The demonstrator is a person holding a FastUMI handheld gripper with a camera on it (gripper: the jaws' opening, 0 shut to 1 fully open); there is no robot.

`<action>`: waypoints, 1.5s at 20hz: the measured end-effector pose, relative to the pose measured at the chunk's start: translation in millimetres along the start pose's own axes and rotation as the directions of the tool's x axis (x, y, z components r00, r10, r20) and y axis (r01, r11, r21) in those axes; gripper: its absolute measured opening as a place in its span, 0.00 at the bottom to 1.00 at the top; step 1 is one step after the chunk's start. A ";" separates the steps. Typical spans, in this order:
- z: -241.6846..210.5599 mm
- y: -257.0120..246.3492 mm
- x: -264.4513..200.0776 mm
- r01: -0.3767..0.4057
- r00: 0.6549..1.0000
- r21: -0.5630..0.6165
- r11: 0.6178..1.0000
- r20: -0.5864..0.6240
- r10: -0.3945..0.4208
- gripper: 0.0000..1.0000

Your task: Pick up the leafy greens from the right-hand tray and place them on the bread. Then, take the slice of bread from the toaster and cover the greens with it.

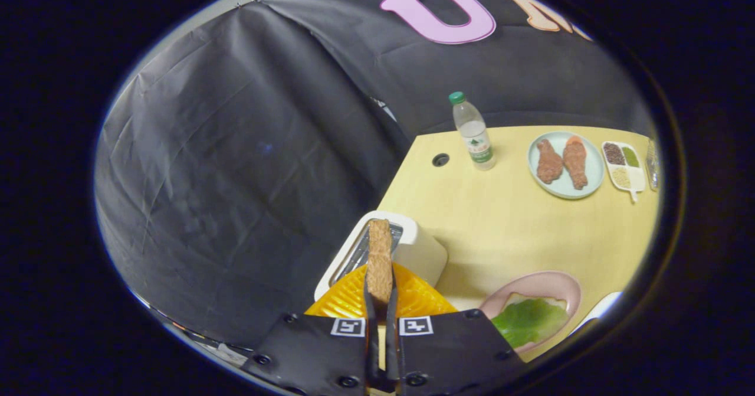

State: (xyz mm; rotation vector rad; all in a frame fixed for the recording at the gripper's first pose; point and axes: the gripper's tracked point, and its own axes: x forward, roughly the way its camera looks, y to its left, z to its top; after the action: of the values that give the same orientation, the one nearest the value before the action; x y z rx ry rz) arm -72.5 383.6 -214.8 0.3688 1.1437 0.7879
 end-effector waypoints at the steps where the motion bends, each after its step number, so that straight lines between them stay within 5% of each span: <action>1: -0.5 -7.6 -5.9 0.005 1.000 0.013 1.000 0.007 -0.005 0.07; 22: -115.5 -192.9 -42.8 0.157 0.987 0.260 0.953 -0.061 -0.146 0.09; 25: -124.7 -210.9 -45.7 0.176 0.984 0.282 0.943 -0.064 -0.165 0.16; 30: -132.5 -237.2 -60.2 0.251 0.968 0.201 0.947 -0.073 -0.241 0.59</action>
State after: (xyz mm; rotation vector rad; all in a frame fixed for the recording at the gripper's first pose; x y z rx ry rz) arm -117.8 161.9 -376.9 0.3743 1.2938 0.4598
